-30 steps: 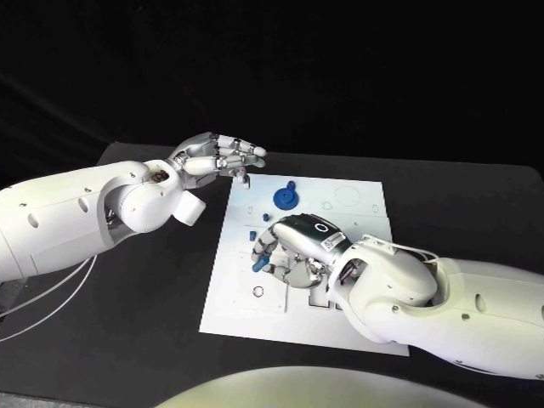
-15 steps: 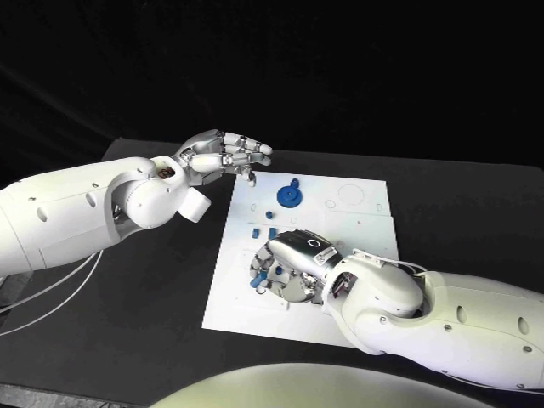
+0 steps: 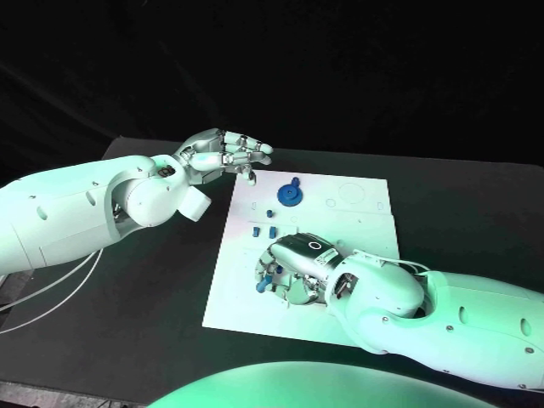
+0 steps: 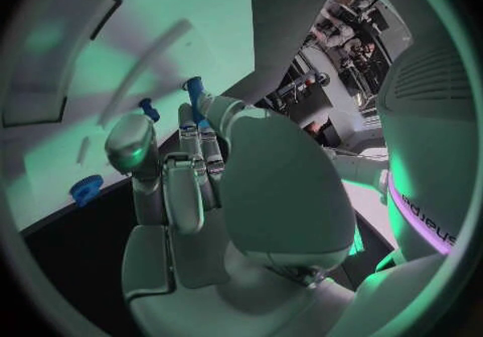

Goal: Assemble the parts on the task board

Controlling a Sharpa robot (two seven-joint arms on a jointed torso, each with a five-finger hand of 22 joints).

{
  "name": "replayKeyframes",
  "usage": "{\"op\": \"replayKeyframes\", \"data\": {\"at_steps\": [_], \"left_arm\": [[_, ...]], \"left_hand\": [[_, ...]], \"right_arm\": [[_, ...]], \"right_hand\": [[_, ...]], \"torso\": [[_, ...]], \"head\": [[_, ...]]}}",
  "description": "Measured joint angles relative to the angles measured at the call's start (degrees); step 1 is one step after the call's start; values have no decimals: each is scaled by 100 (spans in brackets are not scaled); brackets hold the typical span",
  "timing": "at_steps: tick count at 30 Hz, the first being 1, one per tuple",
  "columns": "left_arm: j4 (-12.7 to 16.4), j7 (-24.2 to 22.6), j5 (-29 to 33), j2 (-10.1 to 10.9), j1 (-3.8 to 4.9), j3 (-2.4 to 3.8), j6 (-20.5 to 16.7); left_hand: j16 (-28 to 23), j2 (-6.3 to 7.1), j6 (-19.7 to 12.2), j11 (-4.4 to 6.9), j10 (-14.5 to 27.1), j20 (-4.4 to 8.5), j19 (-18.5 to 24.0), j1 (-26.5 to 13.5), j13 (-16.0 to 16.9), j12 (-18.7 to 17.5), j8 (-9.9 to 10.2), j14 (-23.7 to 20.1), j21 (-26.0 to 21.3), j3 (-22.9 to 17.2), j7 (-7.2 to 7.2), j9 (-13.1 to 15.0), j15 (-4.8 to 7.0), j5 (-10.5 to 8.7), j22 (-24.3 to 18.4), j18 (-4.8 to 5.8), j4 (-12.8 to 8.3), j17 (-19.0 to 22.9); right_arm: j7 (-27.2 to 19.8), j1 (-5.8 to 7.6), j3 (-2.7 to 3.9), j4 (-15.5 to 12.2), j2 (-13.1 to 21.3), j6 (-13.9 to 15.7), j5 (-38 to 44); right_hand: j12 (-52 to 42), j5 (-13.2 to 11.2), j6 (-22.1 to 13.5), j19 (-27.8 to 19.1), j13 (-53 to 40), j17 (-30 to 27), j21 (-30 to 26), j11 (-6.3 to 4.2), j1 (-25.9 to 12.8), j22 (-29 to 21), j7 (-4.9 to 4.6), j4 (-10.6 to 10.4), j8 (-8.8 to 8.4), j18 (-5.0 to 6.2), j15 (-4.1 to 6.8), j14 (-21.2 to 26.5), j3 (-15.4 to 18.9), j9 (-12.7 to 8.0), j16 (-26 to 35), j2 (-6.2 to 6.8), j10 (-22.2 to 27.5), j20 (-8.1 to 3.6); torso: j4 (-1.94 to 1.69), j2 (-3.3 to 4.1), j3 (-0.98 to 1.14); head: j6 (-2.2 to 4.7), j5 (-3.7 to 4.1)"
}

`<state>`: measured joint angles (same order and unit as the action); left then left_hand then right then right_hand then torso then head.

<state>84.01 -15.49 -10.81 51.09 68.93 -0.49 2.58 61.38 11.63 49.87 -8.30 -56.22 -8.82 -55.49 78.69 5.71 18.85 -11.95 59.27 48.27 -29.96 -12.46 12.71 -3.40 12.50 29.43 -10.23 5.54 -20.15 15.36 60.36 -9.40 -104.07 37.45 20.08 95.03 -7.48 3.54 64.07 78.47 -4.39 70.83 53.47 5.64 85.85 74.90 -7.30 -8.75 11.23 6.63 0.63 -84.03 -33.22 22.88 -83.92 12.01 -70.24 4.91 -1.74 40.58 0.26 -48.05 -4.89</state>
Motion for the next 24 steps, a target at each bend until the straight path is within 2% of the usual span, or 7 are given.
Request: {"op": "replayKeyframes", "data": {"at_steps": [8, 11, 15, 16, 17, 18, 24], "left_arm": [[0, 8, 0, 7, 0, 0, 2], [0, 10, 0, 8, 0, 0, 3], [0, 12, 0, 9, 0, 0, 3], [0, 13, 0, 10, 0, 0, 3], [0, 14, 0, 10, 0, -1, 3], [0, 15, 0, 10, 0, -1, 3], [2, 19, 0, 3, 0, -1, 3]], "left_hand": [[0, 0, 0, 0, 0, 0, 0, 0, 5, 0, 0, 0, 0, 0, 0, 0, 0, 0, 0, 0, 0, 0], [0, 0, 0, 0, 0, 0, 0, 0, 5, 0, 0, 0, 0, 0, 0, 0, 0, 0, 0, 1, 0, 0], [0, 0, 0, 0, 0, 0, 0, 0, 5, 0, 0, 0, -22, 0, 0, -5, 0, 0, -11, 0, 0, 0], [0, 0, 0, 0, 0, 0, 0, 0, 4, 0, 0, 0, -22, 0, 0, -5, 0, 0, -11, 1, 0, 0], [0, 0, 0, 0, 0, 0, 0, 0, 4, 0, 0, 0, -22, 0, 0, -5, 0, 0, -11, 1, 0, 0], [0, 0, 0, 0, 0, 0, 0, 0, 4, 0, 0, 0, -22, 0, 0, -5, 0, 0, -11, 0, 0, 0], [0, 0, 0, 0, 0, 0, 0, 0, 4, 0, 0, 0, -22, 0, 0, -5, 0, 0, -11, 0, 0, 0]], "right_arm": [[71, 0, 3, -23, 31, -83, 128], [101, 0, 3, -31, 31, -94, 172], [138, 0, 4, -34, 13, -110, 220], [147, 0, 4, -32, -1, -115, 231], [161, 0, 4, -25, -23, -125, 243], [170, 0, 3, -17, -41, -132, 251], [233, 1, -6, 49, -160, -189, 286]], "right_hand": [[1, 24, -13, 0, -1, 0, 0, -1, -15, 0, 7, 0, -1, 0, 0, 0, 0, 0, 0, 15, -1, 0], [20, 24, -22, 0, 0, 0, 0, -51, -17, 4, 14, 0, -1, 0, 0, 0, 0, 0, 0, 17, -51, 0], [22, 24, -25, 0, 0, -2, 0, -52, -65, 4, 12, 0, 12, 1, 0, 0, 0, 0, 0, 39, -52, 0], [23, 24, -26, 0, 0, -2, 0, -88, -92, 4, 12, 0, 22, 0, 0, 0, 0, 0, 0, 28, -95, 0], [22, 24, -26, 0, 0, -2, 0, -89, -160, 4, 11, 0, 23, 0, 0, 0, 0, -1, 0, 59, -97, 0], [22, 24, -43, 0, 0, -2, 0, -135, -209, 4, -5, 0, 23, 0, 0, 0, 0, -1, 0, 71, -158, 0], [75, 25, -164, 0, -13, -6, -39, -166, -385, 4, -43, 15, -5, 0, 0, 0, 15, 1, 0, 156, -222, 0]], "torso": [[2, 0, 0], [2, 0, 0], [0, 0, 0], [0, 0, 0], [1, 0, 1], [2, 0, -1], [4, -7, -7]], "head": [[-7, 3], [-8, 6], [-8, 8], [-8, 8], [-7, 8], [-7, 8], [4, 27]]}}
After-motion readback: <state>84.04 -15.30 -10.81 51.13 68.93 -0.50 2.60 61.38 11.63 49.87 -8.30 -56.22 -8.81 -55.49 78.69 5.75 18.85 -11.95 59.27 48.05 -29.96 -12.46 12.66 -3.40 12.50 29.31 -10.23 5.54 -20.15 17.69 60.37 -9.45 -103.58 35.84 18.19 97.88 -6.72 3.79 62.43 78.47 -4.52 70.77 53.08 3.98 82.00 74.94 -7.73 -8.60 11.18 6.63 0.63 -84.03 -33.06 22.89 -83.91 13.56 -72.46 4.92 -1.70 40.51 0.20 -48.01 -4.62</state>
